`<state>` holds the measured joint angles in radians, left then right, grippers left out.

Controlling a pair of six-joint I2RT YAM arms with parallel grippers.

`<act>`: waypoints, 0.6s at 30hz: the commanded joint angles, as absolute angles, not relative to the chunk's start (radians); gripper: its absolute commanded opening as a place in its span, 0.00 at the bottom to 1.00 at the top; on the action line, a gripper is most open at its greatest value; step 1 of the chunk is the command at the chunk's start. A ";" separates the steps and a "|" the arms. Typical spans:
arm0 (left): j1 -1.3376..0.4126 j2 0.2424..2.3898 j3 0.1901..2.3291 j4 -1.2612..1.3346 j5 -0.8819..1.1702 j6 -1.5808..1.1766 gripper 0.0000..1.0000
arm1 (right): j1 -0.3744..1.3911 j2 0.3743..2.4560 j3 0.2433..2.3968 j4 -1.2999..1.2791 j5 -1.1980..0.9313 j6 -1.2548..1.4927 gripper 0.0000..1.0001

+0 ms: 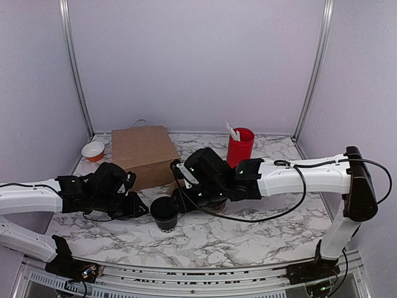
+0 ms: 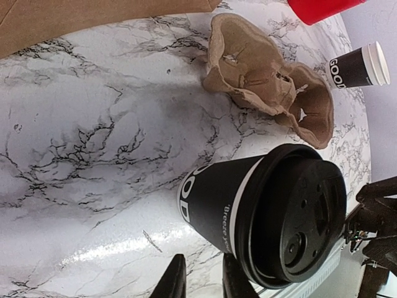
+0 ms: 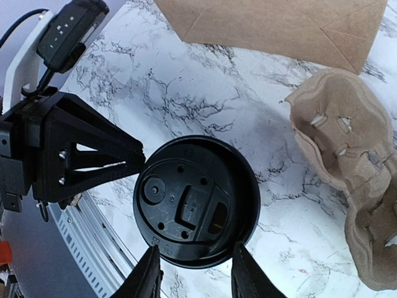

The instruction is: Pack the takeout coffee

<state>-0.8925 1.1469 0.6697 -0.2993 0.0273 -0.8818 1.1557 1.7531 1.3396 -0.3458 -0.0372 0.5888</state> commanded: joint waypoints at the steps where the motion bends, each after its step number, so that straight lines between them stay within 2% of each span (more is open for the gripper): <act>1: -0.882 1.091 0.657 -0.330 0.020 -0.879 0.22 | 1.130 1.698 1.312 -0.339 -0.012 0.629 0.38; 9: -0.882 1.060 0.683 -0.350 0.038 -0.889 0.23 | 1.058 1.644 1.170 -0.198 -0.122 0.697 0.37; 18: -0.882 1.104 0.697 -0.295 0.102 -0.896 0.23 | 1.051 1.672 1.138 -0.134 -0.165 0.720 0.36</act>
<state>-0.8879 1.0912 0.6720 -0.3183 0.0692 -0.8932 1.0515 1.6630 1.1358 -0.2031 -0.1356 0.6960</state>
